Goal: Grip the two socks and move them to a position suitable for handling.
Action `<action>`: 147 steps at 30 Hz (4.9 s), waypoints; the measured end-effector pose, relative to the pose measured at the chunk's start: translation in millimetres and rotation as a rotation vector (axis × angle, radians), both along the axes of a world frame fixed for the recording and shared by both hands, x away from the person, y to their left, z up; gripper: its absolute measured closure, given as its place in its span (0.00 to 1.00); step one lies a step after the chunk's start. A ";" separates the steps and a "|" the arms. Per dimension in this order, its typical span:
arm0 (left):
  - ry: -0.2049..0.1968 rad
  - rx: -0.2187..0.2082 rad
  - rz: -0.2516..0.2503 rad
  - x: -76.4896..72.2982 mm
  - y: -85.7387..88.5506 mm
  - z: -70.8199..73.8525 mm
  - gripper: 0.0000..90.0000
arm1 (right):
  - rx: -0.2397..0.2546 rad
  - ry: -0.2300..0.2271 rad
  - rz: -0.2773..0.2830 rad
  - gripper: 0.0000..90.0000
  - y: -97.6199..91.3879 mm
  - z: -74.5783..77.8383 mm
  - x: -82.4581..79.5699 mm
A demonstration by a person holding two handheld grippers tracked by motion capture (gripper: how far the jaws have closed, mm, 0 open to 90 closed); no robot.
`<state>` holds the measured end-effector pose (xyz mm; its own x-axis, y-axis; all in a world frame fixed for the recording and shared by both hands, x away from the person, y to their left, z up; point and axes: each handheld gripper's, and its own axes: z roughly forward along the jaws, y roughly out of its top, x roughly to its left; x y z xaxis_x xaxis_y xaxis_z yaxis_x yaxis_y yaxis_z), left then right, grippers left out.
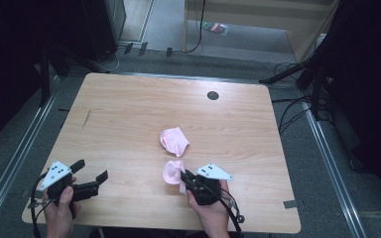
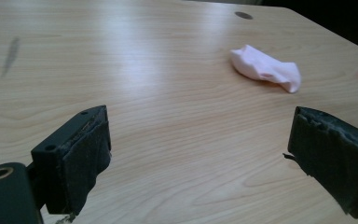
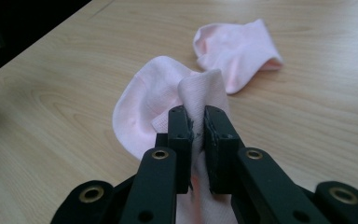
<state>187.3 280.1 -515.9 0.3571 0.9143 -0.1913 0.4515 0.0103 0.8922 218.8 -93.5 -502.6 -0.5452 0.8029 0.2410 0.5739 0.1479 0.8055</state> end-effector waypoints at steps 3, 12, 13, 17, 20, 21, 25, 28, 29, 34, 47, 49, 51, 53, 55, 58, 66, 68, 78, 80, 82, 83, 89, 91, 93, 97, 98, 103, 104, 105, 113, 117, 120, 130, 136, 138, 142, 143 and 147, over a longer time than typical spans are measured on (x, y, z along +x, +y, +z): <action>-0.004 -0.004 -0.042 -0.5 -13.1 0.5 0.07 | -0.005 0.007 0.014 0.92 6.2 -4.1 -1.7; 0.015 0.005 -0.137 0.5 -42.1 -4.2 0.07 | -0.027 0.049 0.073 0.85 35.8 -23.3 -7.2; 0.018 0.002 -0.143 0.8 -43.9 -5.6 0.07 | -0.026 0.055 0.077 0.76 37.6 -25.0 -6.8; 0.053 -0.007 -0.151 -0.9 -54.2 -13.1 0.11 | -0.010 0.043 0.064 0.59 32.8 -22.2 -6.8; 0.055 0.011 -0.151 -1.8 -61.9 -14.0 0.17 | 0.001 0.015 0.079 0.65 25.0 -16.0 -14.5; 0.063 0.028 -0.167 -2.3 -71.2 -14.7 0.17 | -0.001 0.014 0.094 0.67 23.4 -15.4 -18.1; 0.087 0.025 -0.203 -0.2 -82.5 -18.5 0.18 | -0.020 0.027 0.137 0.73 23.5 -18.8 -30.6; 0.121 0.023 -0.216 4.2 -93.0 -22.0 0.32 | -0.075 0.035 0.202 0.74 34.5 -30.3 -43.5; 0.130 0.014 -0.227 5.5 -95.1 -22.7 0.36 | -0.099 0.027 0.211 0.73 38.4 -33.7 -45.5; 0.194 -0.005 -0.276 14.1 -103.7 -29.2 0.46 | -0.162 0.001 0.214 0.67 50.5 -44.2 -50.7; 0.261 0.077 -0.282 20.0 -112.8 -37.5 0.80 | -0.224 -0.037 0.185 0.97 49.8 -47.4 -51.4; 0.265 0.088 -0.290 20.1 -112.4 -37.4 0.87 | -0.193 -0.025 0.180 0.98 45.0 -44.1 -48.9; 0.271 0.078 -0.298 20.3 -111.1 -37.6 0.92 | -0.142 -0.009 0.169 0.98 38.1 -38.1 -45.2; 0.273 0.078 -0.306 20.5 -109.2 -37.1 0.99 | -0.084 0.002 0.155 0.98 29.9 -30.2 -40.9; 0.272 0.052 -0.318 21.2 -104.2 -34.9 1.00 | -0.022 0.015 0.126 0.98 19.6 -21.4 -36.4; 0.274 0.040 -0.335 21.9 -99.3 -33.5 1.00 | 0.049 0.014 0.068 0.98 1.0 -10.5 -27.5; 0.281 0.046 -0.356 22.8 -88.2 -33.0 1.00 | 0.136 0.085 -0.089 0.98 -46.1 -13.8 -0.7; 0.275 0.068 -0.359 22.5 -86.5 -32.3 1.00 | 0.150 0.126 -0.111 0.98 -55.5 -19.1 6.2; 0.261 0.145 -0.333 22.7 -77.9 -29.7 1.00 | 0.064 0.175 -0.148 1.00 -66.6 -28.6 14.3; 0.271 0.117 -0.343 22.7 -78.5 -30.4 1.00 | 0.055 0.182 -0.149 1.00 -65.8 -30.1 14.6; 0.258 0.109 -0.372 20.2 -85.0 -31.0 1.00 | 0.079 0.192 -0.111 0.99 -62.2 -32.4 14.4; 0.244 0.109 -0.397 17.2 -92.7 -30.4 1.00 | 0.076 0.189 -0.080 0.99 -54.2 -33.4 11.5; 0.247 0.135 -0.405 15.0 -100.7 -32.3 1.00 | 0.032 0.182 -0.056 0.99 -41.9 -40.4 10.0; 0.245 0.136 -0.400 15.1 -98.4 -32.1 1.00 | 0.034 0.187 -0.087 0.99 -47.5 -42.1 12.4; 0.245 0.130 -0.394 15.6 -96.3 -32.4 1.00 | 0.038 0.191 -0.116 0.99 -54.0 -42.6 14.6; 0.248 0.122 -0.400 16.1 -95.4 -33.7 1.00 | 0.054 0.203 -0.132 0.95 -58.9 -45.0 17.2; 0.242 0.121 -0.401 15.5 -95.7 -34.1 1.00 | 0.048 0.187 -0.148 0.89 -58.9 -44.8 16.9; 0.183 0.103 -0.363 11.6 -92.5 -31.7 0.75 | 0.058 0.100 -0.182 0.81 -61.5 -34.5 11.1; 0.168 0.090 -0.367 10.5 -92.0 -30.0 0.75 | 0.058 0.100 -0.182 0.81 -61.5 -34.5 11.1; 0.135 0.076 -0.385 7.9 -94.2 -27.0 0.74 | 0.067 0.083 -0.132 0.87 -56.2 -30.6 7.0; 0.187 0.182 -0.421 9.4 -115.7 -37.0 0.77 | -0.015 0.137 -0.006 0.86 -28.9 -45.6 1.2; 0.202 0.177 -0.411 10.9 -113.9 -37.0 0.79 | -0.043 0.125 0.008 0.86 -27.6 -46.6 -0.9; 0.212 0.159 -0.400 12.1 -111.6 -37.5 0.83 | -0.099 0.105 0.036 0.87 -28.7 -44.9 -3.6; 0.174 0.045 -0.441 11.4 -100.7 -33.8 0.66 | -0.054 0.087 0.024 0.78 -33.1 -34.0 -1.5; 0.135 -0.006 -0.371 20.2 -86.5 -28.1 0.66 | -0.026 0.021 0.015 0.78 -26.6 -9.3 19.1; 0.130 -0.014 -0.357 23.0 -84.8 -26.7 0.66 | -0.037 0.006 0.023 0.78 -20.1 -2.5 28.2; 0.128 -0.011 -0.336 29.0 -85.6 -25.4 0.68 | -0.075 -0.017 0.039 0.78 -0.3 5.4 53.6; 0.126 -0.010 -0.334 30.6 -86.0 -25.7 0.68 | -0.075 -0.017 0.039 0.78 -0.3 5.4 53.6; 0.120 -0.003 -0.323 35.6 -86.3 -27.3 0.69 | -0.101 -0.008 0.071 0.77 19.4 0.6 71.5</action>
<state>222.8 193.9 -543.2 0.6028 0.7569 -0.2523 0.5338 -0.1476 0.8327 290.3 -74.1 -502.0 -0.6031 0.7823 0.1556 0.5524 0.2689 0.7890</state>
